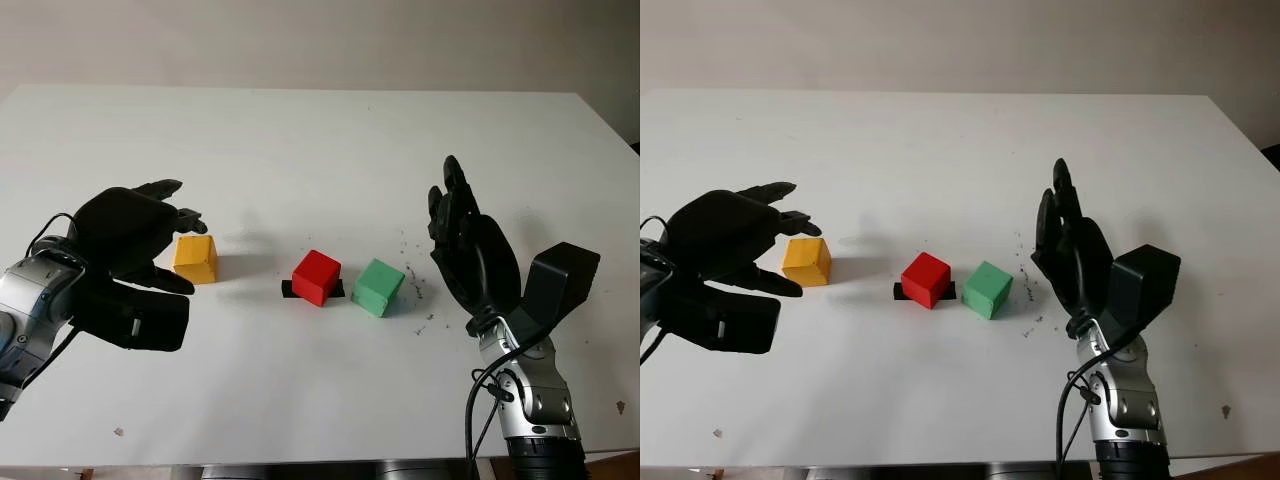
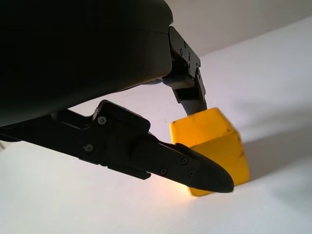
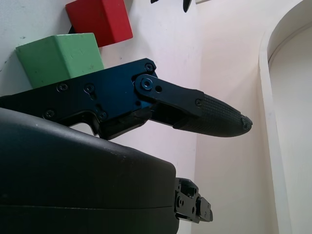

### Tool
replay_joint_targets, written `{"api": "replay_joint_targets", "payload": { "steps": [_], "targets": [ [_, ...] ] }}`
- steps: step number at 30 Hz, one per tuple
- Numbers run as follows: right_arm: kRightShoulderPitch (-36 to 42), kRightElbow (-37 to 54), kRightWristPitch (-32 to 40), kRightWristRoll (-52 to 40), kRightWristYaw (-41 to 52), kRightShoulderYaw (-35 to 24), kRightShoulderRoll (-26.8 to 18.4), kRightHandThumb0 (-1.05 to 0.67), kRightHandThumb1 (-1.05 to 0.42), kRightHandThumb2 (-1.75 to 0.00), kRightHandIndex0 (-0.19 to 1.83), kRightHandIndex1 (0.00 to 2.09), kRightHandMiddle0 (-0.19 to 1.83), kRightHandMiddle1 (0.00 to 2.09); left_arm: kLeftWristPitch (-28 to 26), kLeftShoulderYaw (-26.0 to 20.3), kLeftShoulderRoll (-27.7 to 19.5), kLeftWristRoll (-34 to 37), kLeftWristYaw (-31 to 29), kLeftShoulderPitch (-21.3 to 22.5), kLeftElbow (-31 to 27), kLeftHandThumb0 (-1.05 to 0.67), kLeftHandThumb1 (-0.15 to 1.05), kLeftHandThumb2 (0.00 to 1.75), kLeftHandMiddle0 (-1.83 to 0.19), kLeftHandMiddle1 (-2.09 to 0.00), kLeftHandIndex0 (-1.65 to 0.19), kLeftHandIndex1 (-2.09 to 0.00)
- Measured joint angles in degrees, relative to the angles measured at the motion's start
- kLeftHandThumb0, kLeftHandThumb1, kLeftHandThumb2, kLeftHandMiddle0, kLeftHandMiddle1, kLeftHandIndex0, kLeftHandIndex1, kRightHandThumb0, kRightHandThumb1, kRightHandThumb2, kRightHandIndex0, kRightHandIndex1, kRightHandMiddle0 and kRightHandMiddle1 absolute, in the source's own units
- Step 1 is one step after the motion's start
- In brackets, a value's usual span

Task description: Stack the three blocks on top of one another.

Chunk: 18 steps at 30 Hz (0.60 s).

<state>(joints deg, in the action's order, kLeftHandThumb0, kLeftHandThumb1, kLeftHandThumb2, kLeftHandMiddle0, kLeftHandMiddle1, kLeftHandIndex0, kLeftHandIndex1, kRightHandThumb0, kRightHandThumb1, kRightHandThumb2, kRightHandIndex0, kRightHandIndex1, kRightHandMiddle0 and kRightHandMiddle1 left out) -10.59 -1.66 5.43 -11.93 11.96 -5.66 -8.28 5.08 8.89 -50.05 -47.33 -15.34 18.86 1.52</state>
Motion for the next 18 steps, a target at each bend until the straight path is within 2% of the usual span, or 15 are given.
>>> {"api": "replay_joint_targets", "payload": {
  "steps": [3, 10, 15, 18],
  "targets": [
    [0.0, 0.0, 0.0, 0.0, 0.1, 0.0, 0.0, -0.71, -1.05, -0.72, -0.19, 0.0, -0.19, 0.0, 0.1, -0.3, 0.6, 1.4, 0.2, 0.0, 0.4, -0.63, 1.05, 0.09, -0.26, -0.06, -0.22, -1.22],
    [0.0, 0.0, 0.0, -0.5, 0.2, -0.5, 0.0, -0.69, -1.05, -0.7, -0.19, 0.0, -0.19, 0.0, 0.2, -0.3, 0.6, 1.8, 0.2, 0.0, 1.0, -0.61, 1.05, 0.13, -0.28, -0.06, -0.22, -1.22],
    [-0.1, 0.0, 0.0, -0.8, -0.2, -1.1, 0.1, -0.71, -1.05, -0.66, -0.19, 0.0, -0.19, 0.0, 0.2, 0.2, 0.4, -2.5, 1.1, 0.0, 1.3, -0.56, 1.05, 0.13, -0.31, -0.07, -0.25, -1.22],
    [-0.3, 0.0, 0.0, -1.2, -0.4, -1.1, 0.2, -0.71, -1.05, -0.65, -0.19, 0.0, -0.19, 0.0, 0.4, 0.6, -0.1, -5.8, 2.3, 0.0, 1.6, -0.55, 1.05, 0.1, -0.32, -0.06, -0.24, -1.41]
  ]
}}
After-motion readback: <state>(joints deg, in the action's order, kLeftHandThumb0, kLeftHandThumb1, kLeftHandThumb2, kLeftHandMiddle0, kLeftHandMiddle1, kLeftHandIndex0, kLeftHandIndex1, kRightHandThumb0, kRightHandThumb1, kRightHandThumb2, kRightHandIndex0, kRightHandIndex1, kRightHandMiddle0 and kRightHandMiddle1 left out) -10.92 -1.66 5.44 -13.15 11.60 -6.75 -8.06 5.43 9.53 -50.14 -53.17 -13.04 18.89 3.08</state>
